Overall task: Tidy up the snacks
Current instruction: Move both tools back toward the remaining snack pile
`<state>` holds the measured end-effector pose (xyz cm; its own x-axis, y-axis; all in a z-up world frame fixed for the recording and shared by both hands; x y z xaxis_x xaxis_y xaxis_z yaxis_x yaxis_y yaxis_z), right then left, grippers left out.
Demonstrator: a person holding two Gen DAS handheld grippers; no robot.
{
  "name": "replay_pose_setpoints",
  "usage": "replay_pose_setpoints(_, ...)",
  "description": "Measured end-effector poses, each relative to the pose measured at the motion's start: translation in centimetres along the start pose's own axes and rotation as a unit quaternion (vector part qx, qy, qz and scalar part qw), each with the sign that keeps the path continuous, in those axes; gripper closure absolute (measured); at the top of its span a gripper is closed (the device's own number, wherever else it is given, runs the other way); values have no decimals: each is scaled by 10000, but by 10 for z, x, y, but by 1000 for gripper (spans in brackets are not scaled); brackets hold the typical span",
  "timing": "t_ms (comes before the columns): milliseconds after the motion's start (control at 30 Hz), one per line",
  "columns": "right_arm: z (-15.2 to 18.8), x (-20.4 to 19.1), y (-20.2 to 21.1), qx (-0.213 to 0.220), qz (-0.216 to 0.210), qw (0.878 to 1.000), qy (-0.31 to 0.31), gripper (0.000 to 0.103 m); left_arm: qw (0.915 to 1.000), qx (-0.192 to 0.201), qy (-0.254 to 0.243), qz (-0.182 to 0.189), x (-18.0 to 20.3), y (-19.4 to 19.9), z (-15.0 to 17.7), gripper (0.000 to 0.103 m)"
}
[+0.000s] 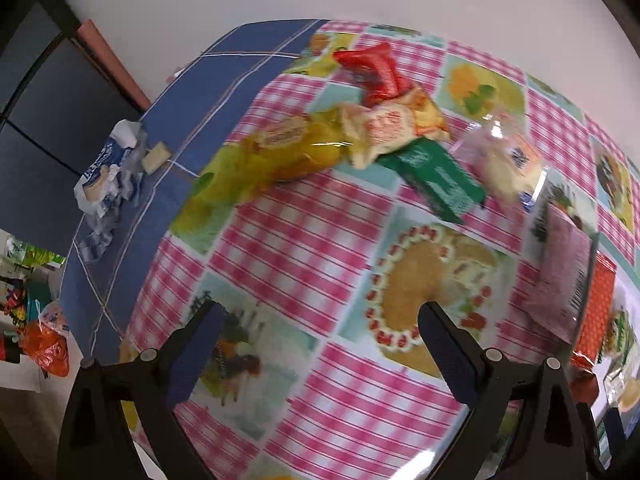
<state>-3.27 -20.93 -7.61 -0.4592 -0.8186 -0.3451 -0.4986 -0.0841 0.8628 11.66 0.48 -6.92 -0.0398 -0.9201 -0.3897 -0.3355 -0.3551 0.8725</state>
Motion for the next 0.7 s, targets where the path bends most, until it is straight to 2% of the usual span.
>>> replay_pose_setpoints(367, 5, -29, -17, -121, -117, 9993, 328, 0, 9995, -200, 224, 26, -22, -25, -8, 5)
replay_pose_setpoints(700, -2, -47, -28, -155, -219, 9989, 390, 0, 9995, -170, 127, 213, -13, -27, -20, 5)
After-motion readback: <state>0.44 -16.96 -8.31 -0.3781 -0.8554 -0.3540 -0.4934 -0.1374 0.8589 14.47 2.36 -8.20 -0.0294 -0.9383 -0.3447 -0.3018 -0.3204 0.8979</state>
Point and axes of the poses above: each gripper's, at about its wrist camera, not at the fingertips, and y roughly against the way its jaws point, x to its right, z to its underside, the point moved 7 cm from there along -y, roughly the way its jaws point, and after that the axes turned 13 degrees about -z, right-handed, at the moved point
